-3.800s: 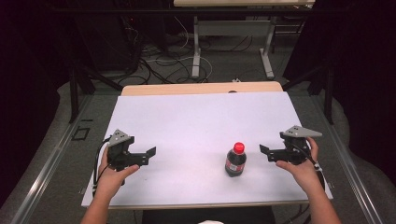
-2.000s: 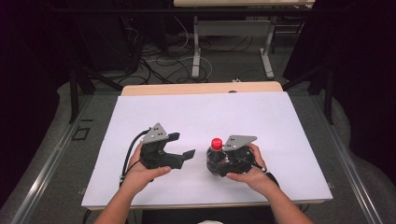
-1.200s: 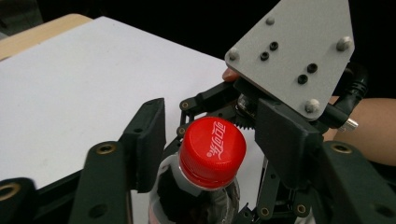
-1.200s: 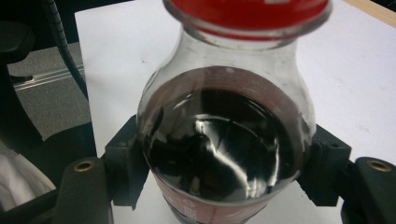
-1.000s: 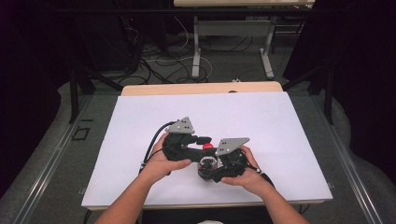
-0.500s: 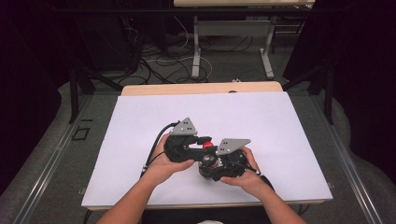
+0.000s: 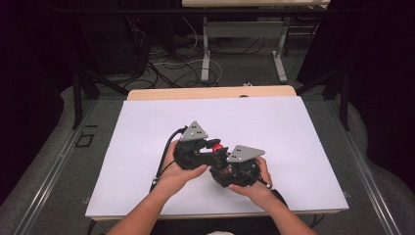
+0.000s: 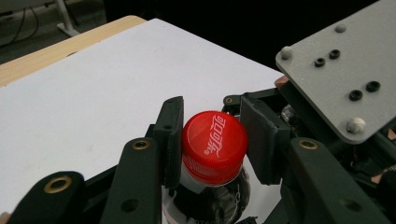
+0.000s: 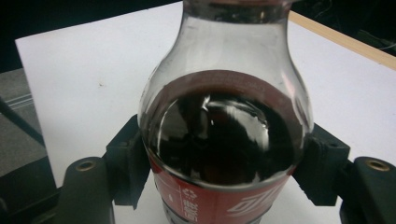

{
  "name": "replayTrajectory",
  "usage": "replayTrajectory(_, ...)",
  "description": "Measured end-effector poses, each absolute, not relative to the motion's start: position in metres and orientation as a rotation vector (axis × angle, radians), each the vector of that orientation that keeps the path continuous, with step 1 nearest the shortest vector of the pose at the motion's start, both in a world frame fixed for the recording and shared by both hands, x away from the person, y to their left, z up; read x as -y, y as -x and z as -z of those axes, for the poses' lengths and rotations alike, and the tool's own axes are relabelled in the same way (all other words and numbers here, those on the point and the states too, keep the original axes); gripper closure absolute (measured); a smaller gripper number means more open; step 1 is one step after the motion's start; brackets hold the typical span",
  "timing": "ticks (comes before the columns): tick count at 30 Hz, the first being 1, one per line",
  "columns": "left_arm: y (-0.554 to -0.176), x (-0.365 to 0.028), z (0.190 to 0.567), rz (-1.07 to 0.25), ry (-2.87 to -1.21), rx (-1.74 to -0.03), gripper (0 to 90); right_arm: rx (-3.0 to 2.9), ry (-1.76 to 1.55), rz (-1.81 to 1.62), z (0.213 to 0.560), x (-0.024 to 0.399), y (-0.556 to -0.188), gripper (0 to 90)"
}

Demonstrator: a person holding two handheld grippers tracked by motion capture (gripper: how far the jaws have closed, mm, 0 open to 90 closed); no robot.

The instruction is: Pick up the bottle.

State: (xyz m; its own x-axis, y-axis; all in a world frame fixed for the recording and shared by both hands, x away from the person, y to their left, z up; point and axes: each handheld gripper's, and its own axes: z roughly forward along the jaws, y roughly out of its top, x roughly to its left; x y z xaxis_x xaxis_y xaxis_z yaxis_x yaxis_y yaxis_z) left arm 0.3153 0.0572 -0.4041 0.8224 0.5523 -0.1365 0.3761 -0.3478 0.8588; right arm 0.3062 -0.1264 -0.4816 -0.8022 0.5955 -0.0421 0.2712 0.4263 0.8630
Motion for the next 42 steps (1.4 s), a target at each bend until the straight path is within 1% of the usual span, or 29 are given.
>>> replayTrajectory(5,-0.315,-0.054,0.406,-0.219,-1.961,-0.737,61.7,-2.328,-0.777,-1.302,0.483,0.126,-0.305,30.2)
replayTrajectory(8,-0.318,-0.054,0.406,-0.194,-1.969,-0.712,60.9,-2.360,-0.759,-1.304,0.483,0.129,-0.308,30.2)
replayTrajectory(9,-0.318,-0.054,0.406,-0.194,-1.969,-0.712,60.1,-2.360,-0.759,-1.304,0.483,0.129,-0.308,30.2)
replayTrajectory(10,-0.318,-0.054,0.406,-0.187,-1.974,-0.702,56.9,-2.364,-0.758,-1.321,0.483,0.129,-0.308,30.2)
replayTrajectory(11,-0.318,-0.057,0.403,-0.168,-1.980,-0.659,54.6,-2.367,-0.759,-1.330,0.483,0.129,-0.308,30.2)
replayTrajectory(14,-0.317,-0.059,0.402,-0.169,-1.975,-0.645,51.0,-2.369,-0.750,-1.350,0.483,0.130,-0.308,30.1)
replayTrajectory(17,-0.317,-0.065,0.400,-0.149,-1.986,-0.600,50.2,-2.384,-0.732,-1.364,0.483,0.132,-0.308,30.1)
replayTrajectory(20,-0.318,-0.070,0.401,-0.112,-1.982,-0.583,50.5,-2.404,-0.728,-1.378,0.482,0.134,-0.308,30.1)
replayTrajectory(23,-0.319,-0.073,0.403,-0.116,-1.984,-0.586,51.6,-2.396,-0.718,-1.390,0.482,0.133,-0.308,30.1)
replayTrajectory(28,-0.325,-0.073,0.407,-0.058,-1.967,-0.566,53.1,-2.403,-0.716,-1.414,0.483,0.132,-0.308,30.1)
replayTrajectory(31,-0.328,-0.073,0.409,-0.034,-1.963,-0.541,55.1,-2.417,-0.709,-1.416,0.483,0.132,-0.307,30.1)
replayTrajectory(32,-0.328,-0.072,0.409,-0.021,-1.961,-0.544,58.9,-2.410,-0.711,-1.421,0.483,0.132,-0.307,30.2)
replayTrajectory(33,-0.328,-0.072,0.409,-0.014,-1.962,-0.539,59.8,-2.420,-0.715,-1.419,0.483,0.132,-0.307,30.2)
replayTrajectory(36,-0.328,-0.070,0.408,-0.017,-1.972,-0.525,60.3,-2.419,-0.720,-1.425,0.483,0.132,-0.307,30.2)
replayTrajectory(38,-0.327,-0.069,0.408,-0.031,-1.970,-0.546,60.7,-2.413,-0.722,-1.430,0.483,0.132,-0.307,30.2)
replayTrajectory(42,-0.320,-0.063,0.405,-0.134,-1.978,-0.603,61.4,-2.378,-0.754,-1.423,0.483,0.132,-0.308,30.3)
